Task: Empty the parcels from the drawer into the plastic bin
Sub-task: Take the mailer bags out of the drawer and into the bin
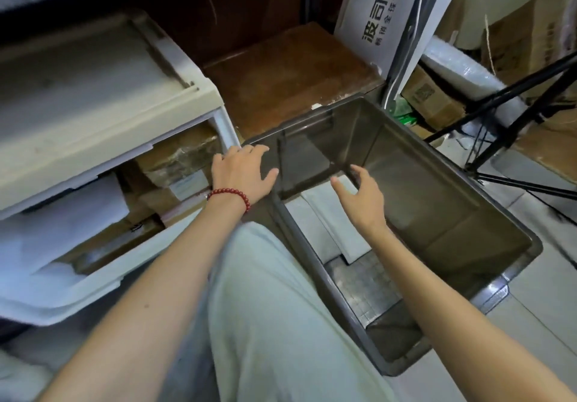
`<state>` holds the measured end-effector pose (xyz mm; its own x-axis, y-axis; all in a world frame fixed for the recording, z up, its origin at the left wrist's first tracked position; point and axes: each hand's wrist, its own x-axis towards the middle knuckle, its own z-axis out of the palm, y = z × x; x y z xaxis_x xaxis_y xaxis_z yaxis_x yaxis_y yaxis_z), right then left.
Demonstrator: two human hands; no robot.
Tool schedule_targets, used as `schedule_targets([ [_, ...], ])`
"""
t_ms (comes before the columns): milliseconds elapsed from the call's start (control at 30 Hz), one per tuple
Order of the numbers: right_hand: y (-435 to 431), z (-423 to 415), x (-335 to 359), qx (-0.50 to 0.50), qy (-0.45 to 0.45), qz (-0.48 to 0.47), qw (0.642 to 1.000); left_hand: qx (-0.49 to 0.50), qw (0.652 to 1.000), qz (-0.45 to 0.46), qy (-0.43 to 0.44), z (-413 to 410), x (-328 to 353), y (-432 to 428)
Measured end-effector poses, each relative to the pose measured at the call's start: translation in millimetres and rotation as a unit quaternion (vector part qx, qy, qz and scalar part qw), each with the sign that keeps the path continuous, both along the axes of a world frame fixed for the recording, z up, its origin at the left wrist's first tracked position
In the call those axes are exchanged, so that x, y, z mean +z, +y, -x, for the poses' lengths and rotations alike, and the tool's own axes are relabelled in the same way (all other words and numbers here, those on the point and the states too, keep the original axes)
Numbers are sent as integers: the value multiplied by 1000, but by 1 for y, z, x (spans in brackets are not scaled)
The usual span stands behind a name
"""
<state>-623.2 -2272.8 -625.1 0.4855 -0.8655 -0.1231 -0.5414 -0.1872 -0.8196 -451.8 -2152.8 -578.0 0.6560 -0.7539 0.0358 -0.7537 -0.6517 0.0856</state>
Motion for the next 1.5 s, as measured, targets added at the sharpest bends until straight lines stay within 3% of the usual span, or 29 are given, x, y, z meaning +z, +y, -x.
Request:
schedule_targets([
  [167,48,-53,42,138,1,140,980,71,997,11,-29,-12,10,84],
  [433,184,-121,49,353,29,269,896,259,966,-7,3,-4,-33,250],
  [633,242,-122,-35,422,208,180,864,382,918,-50,93,25,-103,314],
  [867,244,-95,-132,445,384,83,805,424,880,-106,187,55,-182,323],
  [1133,251,-116,-187,454,415,23,788,506,804,-60,307,68,-245,320],
  [1300,246,-119,-206,402,425,-36,810,541,753,-6,375,70,-263,312],
  [1500,245,-116,-224,364,401,-86,836,576,716,49,391,62,-270,303],
])
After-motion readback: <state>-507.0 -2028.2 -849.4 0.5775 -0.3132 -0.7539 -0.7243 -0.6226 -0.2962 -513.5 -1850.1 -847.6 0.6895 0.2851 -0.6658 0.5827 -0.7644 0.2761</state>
